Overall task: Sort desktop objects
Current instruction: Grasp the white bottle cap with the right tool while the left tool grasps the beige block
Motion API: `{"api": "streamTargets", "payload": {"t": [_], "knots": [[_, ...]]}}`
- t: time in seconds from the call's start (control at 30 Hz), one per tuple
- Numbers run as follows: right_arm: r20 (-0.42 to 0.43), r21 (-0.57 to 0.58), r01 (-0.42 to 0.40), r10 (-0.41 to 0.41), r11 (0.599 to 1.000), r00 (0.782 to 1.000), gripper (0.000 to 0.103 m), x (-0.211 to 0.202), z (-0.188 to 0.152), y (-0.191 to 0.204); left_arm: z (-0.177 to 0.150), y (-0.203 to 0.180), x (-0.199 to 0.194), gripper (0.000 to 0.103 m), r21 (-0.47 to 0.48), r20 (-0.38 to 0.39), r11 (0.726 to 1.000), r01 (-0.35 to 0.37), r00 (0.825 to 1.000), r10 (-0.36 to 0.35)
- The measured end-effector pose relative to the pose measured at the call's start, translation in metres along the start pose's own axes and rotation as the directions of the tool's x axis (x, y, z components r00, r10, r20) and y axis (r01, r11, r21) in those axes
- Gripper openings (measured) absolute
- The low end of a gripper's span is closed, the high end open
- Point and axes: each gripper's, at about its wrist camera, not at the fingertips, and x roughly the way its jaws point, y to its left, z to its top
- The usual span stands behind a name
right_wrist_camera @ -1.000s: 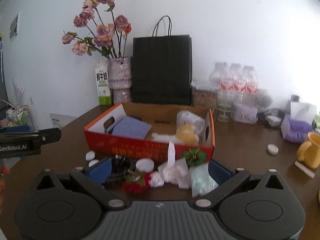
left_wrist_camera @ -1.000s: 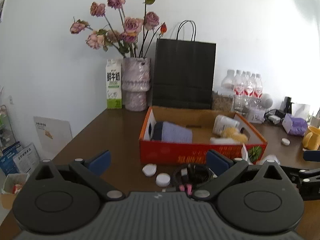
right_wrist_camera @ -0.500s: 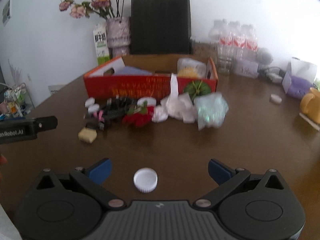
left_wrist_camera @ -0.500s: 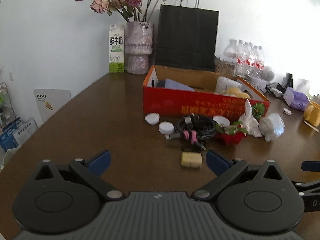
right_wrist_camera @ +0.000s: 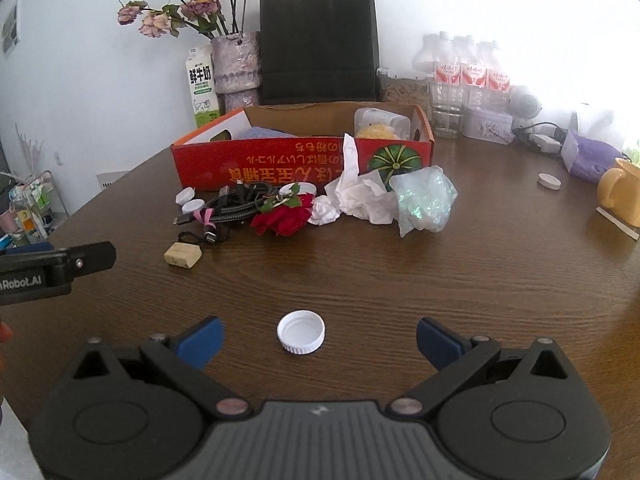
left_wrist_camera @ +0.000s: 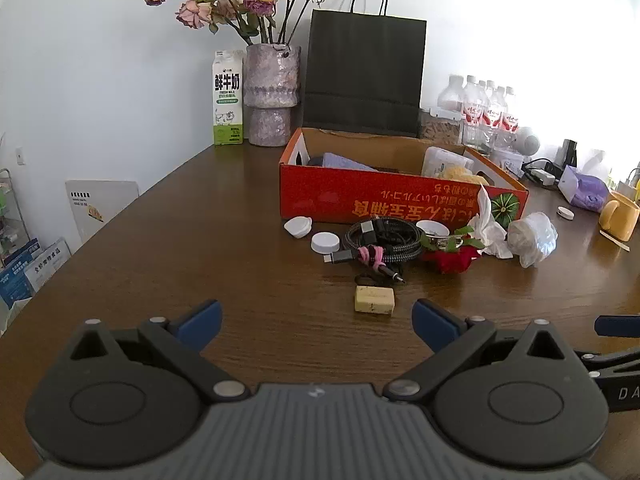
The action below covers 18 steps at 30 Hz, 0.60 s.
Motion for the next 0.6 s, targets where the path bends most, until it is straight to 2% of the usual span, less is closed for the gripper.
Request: {"api": "streamTargets", "payload": {"t": [0.6], "knots": [[-0.018,-0.001,0.008,-0.008,1.000,1.000,0.103,0.0083,-0.0009,-0.0016,-0.0025,0.0018,0.0078,0.103,-0.007,-0.018,1.000,-0.003,1.000,0.003]]}}
